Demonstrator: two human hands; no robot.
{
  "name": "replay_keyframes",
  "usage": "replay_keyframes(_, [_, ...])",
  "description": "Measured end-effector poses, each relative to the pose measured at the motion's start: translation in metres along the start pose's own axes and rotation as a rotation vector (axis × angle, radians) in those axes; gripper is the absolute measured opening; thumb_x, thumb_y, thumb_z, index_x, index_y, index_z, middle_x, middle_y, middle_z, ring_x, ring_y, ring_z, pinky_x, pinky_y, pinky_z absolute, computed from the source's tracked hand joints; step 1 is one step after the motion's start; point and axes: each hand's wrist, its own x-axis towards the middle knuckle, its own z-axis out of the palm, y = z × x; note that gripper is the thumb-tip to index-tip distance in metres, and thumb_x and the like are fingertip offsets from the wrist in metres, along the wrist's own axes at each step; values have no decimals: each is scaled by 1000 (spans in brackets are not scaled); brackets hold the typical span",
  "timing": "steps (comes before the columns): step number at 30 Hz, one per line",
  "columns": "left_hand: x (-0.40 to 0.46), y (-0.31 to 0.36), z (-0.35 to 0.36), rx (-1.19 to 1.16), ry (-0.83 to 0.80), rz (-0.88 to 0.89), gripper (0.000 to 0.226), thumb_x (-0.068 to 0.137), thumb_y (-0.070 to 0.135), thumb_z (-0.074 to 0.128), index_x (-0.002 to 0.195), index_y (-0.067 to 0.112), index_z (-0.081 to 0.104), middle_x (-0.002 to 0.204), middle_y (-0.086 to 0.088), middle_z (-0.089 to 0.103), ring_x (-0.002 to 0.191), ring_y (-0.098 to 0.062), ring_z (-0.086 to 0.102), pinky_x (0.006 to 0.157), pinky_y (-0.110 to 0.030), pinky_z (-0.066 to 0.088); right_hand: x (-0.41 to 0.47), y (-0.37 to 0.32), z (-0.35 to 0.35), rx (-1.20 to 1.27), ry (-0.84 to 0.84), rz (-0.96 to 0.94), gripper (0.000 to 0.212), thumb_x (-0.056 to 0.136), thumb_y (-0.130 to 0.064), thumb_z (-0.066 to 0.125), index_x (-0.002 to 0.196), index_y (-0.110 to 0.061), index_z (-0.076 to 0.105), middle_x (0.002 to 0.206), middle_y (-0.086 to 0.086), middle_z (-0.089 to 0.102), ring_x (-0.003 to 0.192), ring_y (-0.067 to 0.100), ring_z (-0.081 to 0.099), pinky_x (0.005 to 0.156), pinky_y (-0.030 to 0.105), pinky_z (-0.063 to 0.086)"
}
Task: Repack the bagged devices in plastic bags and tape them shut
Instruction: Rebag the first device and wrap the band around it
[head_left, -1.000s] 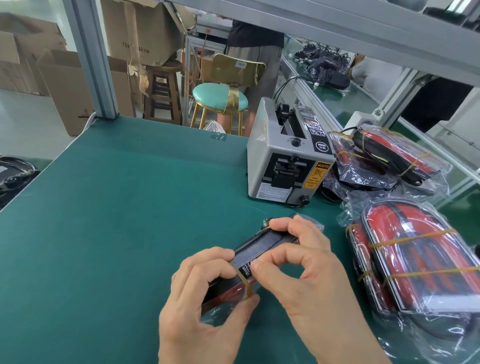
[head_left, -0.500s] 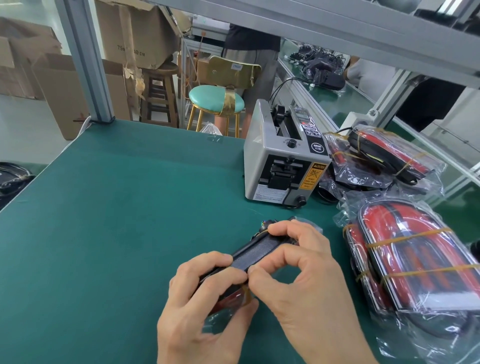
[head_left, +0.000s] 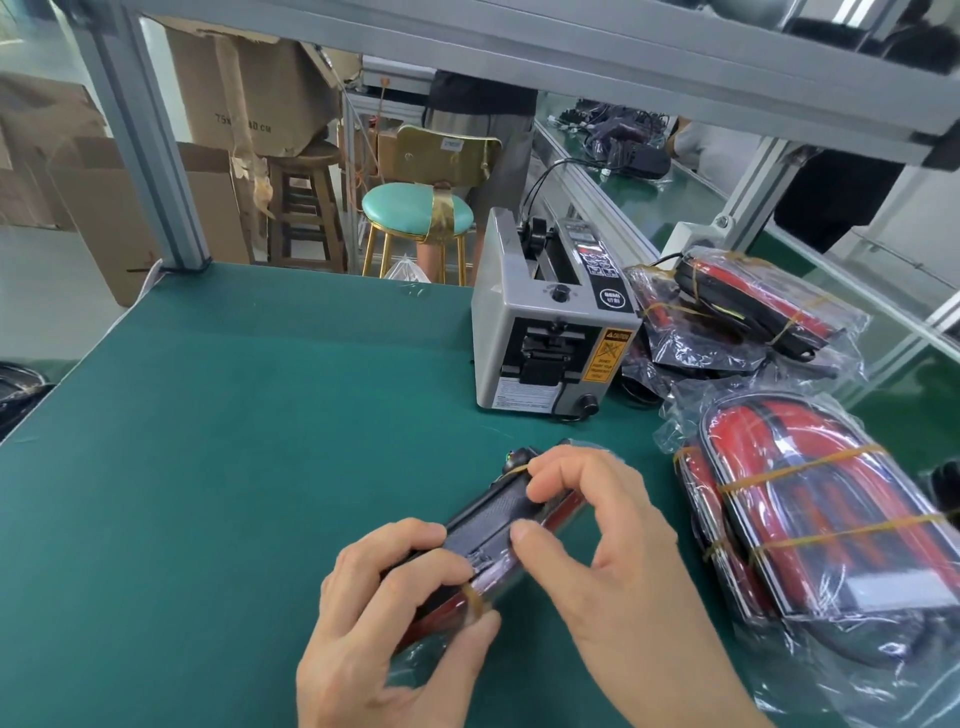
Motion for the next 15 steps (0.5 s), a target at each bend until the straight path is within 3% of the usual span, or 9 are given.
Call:
replay_keyframes(2, [3, -3, -3, 7, -31, 23, 12, 65, 34, 67, 75, 29, 69, 94, 1, 64, 75, -15, 60, 66, -25, 49, 3, 3, -9, 15, -54, -43, 28, 81, -11, 68, 88, -36, 59, 113, -33, 51, 120, -4, 43, 109, 41, 26])
replay_keyframes(4, [10, -11, -12, 24, -83, 58, 17, 67, 35, 66, 81, 28, 72, 94, 2, 62, 76, -6, 57, 69, -17, 47, 8, 8, -20, -26, -119, -79, 37, 85, -6, 62, 97, -41, 60, 118, -38, 47, 123, -14, 35, 113, 40, 21])
replay_keyframes(7, [19, -24, -33, 37, -170, 67, 20, 74, 46, 66, 85, 30, 73, 99, 2, 59, 74, -7, 59, 67, -20, 47, 20, 21, -42, -156, -172, -105, 43, 90, -13, 56, 108, -51, 54, 124, -48, 34, 120, -26, 21, 107, 27, 23])
replay_keyframes(9, [25, -29, -46, 26, -225, 44, 35, 79, 56, 63, 89, 24, 71, 101, 3, 58, 75, -7, 59, 68, -18, 46, 28, 28, -52, -107, -268, -62, 29, 92, -25, 56, 110, -47, 59, 120, -41, 46, 118, -19, 35, 97, 11, 29])
replay_keyframes(11, [30, -28, -53, 58, -273, 50, 26, 74, 55, 65, 88, 34, 71, 102, 8, 58, 82, -6, 60, 72, -17, 48, 32, 33, -52, -17, -324, -44, 18, 89, -31, 61, 105, -37, 68, 106, -27, 61, 108, -9, 53, 89, 3, 32])
replay_keyframes(13, [33, -22, -50, 155, -274, 30, 25, 64, 50, 65, 88, 41, 67, 103, 12, 61, 88, -6, 59, 80, -28, 47, 34, 35, -49, 63, -305, -21, 23, 80, -45, 64, 97, -32, 72, 97, -20, 65, 101, -4, 59, 86, 2, 33])
replay_keyframes(15, [35, -11, -38, 274, -227, 28, 26, 61, 54, 60, 83, 41, 66, 98, 18, 63, 91, -2, 55, 89, -29, 37, 36, 39, -46, 105, -265, -27, 29, 72, -51, 63, 90, -30, 72, 92, -17, 67, 97, -2, 60, 86, 5, 34])
